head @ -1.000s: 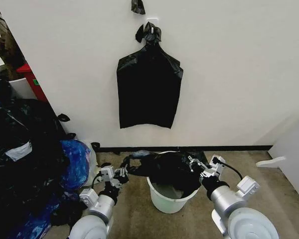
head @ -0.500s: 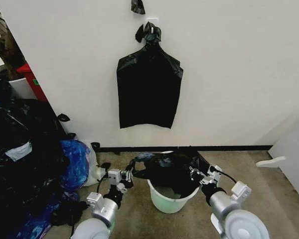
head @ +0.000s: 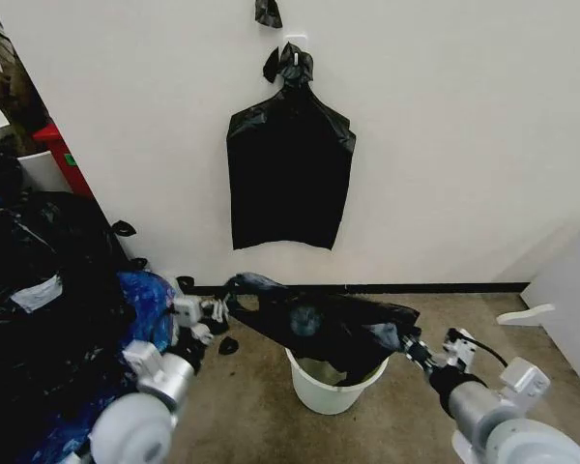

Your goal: Place the garbage bag over the trash bin.

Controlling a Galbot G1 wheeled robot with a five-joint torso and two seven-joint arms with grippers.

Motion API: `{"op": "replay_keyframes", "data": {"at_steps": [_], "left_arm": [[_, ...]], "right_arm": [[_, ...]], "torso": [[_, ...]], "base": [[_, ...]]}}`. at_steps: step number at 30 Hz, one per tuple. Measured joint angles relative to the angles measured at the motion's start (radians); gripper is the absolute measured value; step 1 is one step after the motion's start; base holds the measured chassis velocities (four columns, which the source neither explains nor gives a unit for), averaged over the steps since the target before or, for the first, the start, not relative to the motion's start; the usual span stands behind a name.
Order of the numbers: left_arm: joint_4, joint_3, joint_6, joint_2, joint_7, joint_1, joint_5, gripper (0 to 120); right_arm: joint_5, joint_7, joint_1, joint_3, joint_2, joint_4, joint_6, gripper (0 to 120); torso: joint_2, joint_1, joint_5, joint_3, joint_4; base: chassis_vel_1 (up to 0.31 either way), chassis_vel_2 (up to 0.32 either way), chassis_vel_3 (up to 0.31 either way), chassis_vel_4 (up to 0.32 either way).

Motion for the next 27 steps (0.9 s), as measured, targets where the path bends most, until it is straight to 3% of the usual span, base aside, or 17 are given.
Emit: {"op": "replay_keyframes", "data": {"at_steps": [3,7,11,16,27], "left_arm": [[0.043,-0.042,0.043,0.02,0.13,-0.014,-0.043,0],[0.07,-0.092,0.096,0.033,0.268,0.009,-0.02,0],[0.033,-0.074,0.139,0.041,0.286,0.046,0.037,0],[0.009,-0.031,0.154,0.039,0.268,0.1,0.106,0],[-0.007,-0.053,0.168,0.051,0.25,0.216,0.171,0]], "right_arm": [[0.016,0.007,0.001,0.002,-0.005,0.0,-0.04,0],[0.056,-0.041,0.008,0.001,-0.028,0.006,-0.121,0],[0.083,-0.123,0.024,-0.009,-0.042,0.006,-0.187,0],[0.095,-0.115,0.017,-0.024,-0.058,0.005,-0.228,0],[0.232,0.119,0.0,-0.015,-0.082,0.003,-0.288,0]], "torso": [[0.0,0.0,-0.0001,0.0,-0.0003],[0.0,0.0,-0.0001,0.0,0.0001],[0.0,0.0,0.0001,0.0,0.0001],[0.0,0.0,0.0,0.0,0.0001],[0.0,0.0,0.0,0.0,-0.0001]], "base": [[0.0,0.0,0.0,0.0],[0.0,0.0,0.0,0.0],[0.0,0.0,0.0,0.0],[0.0,0.0,0.0,0.0],[0.0,0.0,0.0,0.0]]}}
